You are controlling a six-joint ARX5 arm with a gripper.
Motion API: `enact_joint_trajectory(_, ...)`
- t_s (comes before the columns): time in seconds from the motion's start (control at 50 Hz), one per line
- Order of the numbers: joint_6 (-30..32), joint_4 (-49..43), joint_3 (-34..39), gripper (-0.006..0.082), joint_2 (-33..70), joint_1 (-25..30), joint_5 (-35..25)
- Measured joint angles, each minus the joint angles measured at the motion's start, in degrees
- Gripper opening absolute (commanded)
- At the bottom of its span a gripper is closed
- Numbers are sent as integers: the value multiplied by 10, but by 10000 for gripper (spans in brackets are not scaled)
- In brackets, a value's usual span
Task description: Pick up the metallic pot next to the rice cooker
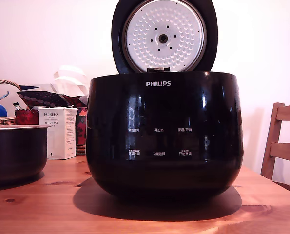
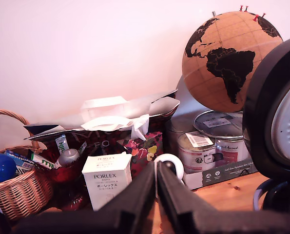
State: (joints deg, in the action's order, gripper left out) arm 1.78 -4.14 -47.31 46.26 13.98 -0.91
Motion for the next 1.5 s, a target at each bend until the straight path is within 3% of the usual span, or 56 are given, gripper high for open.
enact_joint_trajectory(0.42, 1, 23, 0, -22, -1, -6, -5)
enact_joint_trajectory(0.64, 110, 5, 0, -22, -1, -9, -37)
enact_joint_trajectory(0.84, 185, -124, -42, -22, 0, -27, -84)
enact_joint_trajectory(0.86, 219, -148, -52, -22, 0, -29, -87)
enact_joint_trajectory(0.9, 223, -182, -75, -22, 0, -33, -90)
enact_joint_trajectory(0.92, 261, -203, -90, -22, 0, -36, -91)
enact_joint_trajectory(1.26, 399, -520, -282, -22, 73, -52, -87)
enact_joint_trajectory(1.28, 439, -537, -289, -22, 82, -53, -84)
enact_joint_trajectory(1.32, 442, -574, -308, -22, 103, -55, -80)
enact_joint_trajectory(1.34, 488, -589, -314, -22, 112, -56, -76)
enact_joint_trajectory(1.38, 493, -621, -325, -22, 137, -56, -73)
enact_joint_trajectory(1.4, 542, -632, -327, -22, 146, -56, -71)
enact_joint_trajectory(1.5, 590, -676, -329, -22, 185, -61, -60)
